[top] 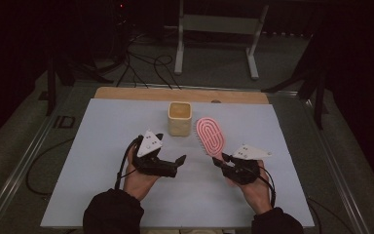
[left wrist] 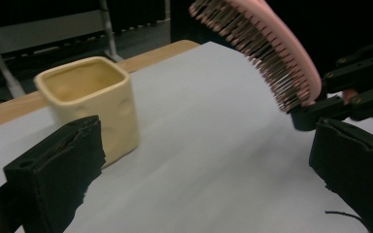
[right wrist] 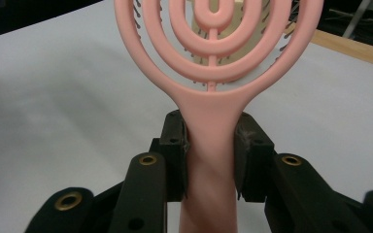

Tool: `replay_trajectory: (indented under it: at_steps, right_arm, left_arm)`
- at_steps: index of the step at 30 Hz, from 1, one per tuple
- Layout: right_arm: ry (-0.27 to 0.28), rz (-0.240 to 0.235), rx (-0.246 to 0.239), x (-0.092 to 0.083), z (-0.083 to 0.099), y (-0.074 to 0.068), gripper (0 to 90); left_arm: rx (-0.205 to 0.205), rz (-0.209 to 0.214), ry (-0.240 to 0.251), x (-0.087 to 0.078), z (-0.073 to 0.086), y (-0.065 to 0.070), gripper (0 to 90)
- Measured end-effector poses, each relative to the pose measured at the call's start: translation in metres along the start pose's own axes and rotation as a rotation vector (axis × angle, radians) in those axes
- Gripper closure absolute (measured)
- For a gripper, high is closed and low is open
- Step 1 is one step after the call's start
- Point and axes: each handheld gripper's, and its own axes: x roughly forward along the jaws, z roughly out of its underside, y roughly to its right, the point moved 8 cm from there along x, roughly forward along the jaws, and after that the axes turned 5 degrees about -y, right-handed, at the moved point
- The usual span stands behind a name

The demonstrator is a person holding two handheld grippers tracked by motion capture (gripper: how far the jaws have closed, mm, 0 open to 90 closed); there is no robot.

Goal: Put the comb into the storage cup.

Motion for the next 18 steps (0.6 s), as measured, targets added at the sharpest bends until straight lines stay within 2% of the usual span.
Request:
replay_trajectory:
  at_steps: [12, 18]
  right_arm:
    - [0.006, -0.004, -0.017, 0.004, 0.000, -0.005, 69.7]
    - [0.008, -0.003, -0.014, 0.005, 0.001, -0.006, 69.7]
  left_arm:
    - [0.026, 0.050, -0.031, 0.020, -0.013, 0.020, 0.1]
    - [0.012, 0.078, -0.041, 0.030, -0.016, 0.026, 0.1]
